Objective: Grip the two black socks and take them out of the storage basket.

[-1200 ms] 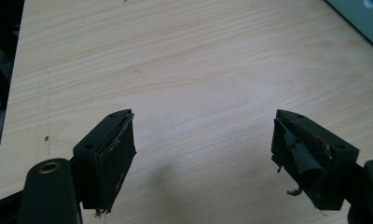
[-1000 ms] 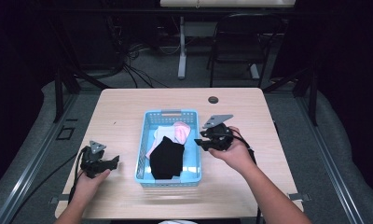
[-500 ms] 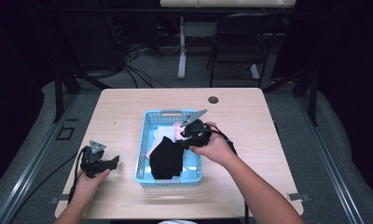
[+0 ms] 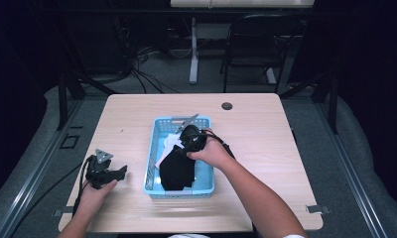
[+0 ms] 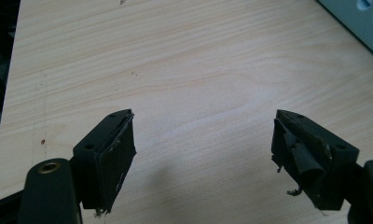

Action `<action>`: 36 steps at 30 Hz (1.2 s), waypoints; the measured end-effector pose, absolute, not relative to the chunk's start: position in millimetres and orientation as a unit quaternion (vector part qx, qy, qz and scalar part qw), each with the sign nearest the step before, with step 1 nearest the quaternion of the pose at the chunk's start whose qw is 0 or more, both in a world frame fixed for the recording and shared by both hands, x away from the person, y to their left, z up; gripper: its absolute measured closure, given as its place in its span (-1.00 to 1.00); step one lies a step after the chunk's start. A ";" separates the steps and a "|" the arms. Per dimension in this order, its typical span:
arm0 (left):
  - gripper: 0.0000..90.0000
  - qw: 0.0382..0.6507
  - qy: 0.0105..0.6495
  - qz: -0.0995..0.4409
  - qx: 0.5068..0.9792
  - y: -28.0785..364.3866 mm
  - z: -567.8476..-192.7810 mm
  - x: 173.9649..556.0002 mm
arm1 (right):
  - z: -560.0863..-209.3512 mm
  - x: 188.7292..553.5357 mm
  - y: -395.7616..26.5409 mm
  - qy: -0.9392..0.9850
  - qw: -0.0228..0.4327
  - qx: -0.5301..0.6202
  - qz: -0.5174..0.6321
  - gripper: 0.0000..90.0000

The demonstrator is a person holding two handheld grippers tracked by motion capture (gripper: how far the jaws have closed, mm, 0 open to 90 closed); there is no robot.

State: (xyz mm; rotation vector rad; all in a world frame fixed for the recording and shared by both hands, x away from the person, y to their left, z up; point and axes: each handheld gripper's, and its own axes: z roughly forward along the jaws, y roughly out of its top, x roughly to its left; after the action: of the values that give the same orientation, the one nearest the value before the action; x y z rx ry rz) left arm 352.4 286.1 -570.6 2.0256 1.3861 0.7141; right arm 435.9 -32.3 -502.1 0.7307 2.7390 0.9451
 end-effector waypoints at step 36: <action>-0.52 0.287 0.519 0.265 0.761 285.8 -571.0 352.0 | -468.2 410.0 -38.8 0.898 0.058 0.239 0.366 0.96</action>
State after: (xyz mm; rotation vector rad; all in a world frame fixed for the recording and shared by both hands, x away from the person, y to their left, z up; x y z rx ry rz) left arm 352.0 285.8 -571.0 2.0323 1.3860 0.7094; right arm 410.0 -38.8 -468.2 0.7252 2.7211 1.1087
